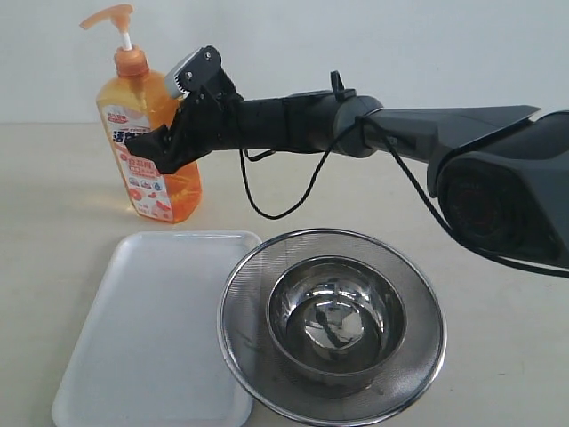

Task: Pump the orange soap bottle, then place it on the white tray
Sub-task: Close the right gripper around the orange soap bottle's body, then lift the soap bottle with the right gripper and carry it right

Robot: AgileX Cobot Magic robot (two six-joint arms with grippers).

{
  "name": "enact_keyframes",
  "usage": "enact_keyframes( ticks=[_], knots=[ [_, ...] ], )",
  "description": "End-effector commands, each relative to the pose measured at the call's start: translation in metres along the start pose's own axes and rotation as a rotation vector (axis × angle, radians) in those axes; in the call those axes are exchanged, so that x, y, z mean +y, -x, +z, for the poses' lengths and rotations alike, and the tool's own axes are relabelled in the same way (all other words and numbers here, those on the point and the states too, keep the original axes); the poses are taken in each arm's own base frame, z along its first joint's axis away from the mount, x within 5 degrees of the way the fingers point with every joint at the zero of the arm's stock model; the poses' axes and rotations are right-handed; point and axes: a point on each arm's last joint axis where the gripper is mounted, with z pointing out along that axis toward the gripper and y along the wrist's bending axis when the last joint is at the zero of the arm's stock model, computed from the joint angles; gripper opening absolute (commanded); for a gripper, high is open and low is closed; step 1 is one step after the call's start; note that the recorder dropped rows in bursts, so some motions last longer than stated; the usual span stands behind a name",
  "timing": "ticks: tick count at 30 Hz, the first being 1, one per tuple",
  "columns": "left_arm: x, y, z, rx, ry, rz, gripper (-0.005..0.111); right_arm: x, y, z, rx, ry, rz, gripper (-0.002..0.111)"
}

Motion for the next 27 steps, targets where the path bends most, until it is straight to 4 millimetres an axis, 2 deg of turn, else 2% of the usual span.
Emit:
enact_keyframes(
  ticks=[1,5,6,7,10,13,15,20,23,27],
  knots=[
    [0.000,0.000,0.000,-0.011,0.000,-0.019,0.005,-0.010,0.038,-0.013,-0.012,-0.117,-0.117,0.001],
    [0.000,0.000,0.000,-0.011,0.000,-0.019,0.005,-0.020,0.070,-0.031,-0.014,-0.208,-0.186,0.000],
    [0.000,0.000,0.000,-0.011,0.000,-0.019,0.005,-0.025,0.086,-0.042,-0.029,-0.223,-0.210,0.000],
    [0.000,0.000,0.000,-0.011,0.000,-0.019,0.005,-0.028,0.091,-0.047,-0.031,-0.231,-0.216,0.000],
    [0.000,0.000,0.000,-0.011,0.000,-0.019,0.005,-0.026,0.117,-0.070,-0.018,-0.157,-0.253,0.000],
    [0.000,0.000,0.000,-0.011,0.000,-0.019,0.005,-0.023,0.130,-0.083,0.091,-0.160,-0.254,0.000],
    [0.000,0.000,0.000,-0.011,0.000,-0.019,0.005,-0.011,0.139,-0.095,0.200,-0.080,-0.262,0.000],
    [0.000,0.000,0.000,-0.011,0.000,-0.019,0.005,0.018,0.163,-0.119,0.297,0.114,-0.197,0.000],
    [0.000,0.000,0.000,-0.011,0.000,-0.019,0.005,0.020,0.173,-0.134,0.388,0.051,-0.180,0.000],
    [0.000,0.000,0.000,-0.011,0.000,-0.019,0.005,0.018,0.174,-0.147,0.510,-0.029,-0.129,0.000]
  ],
)
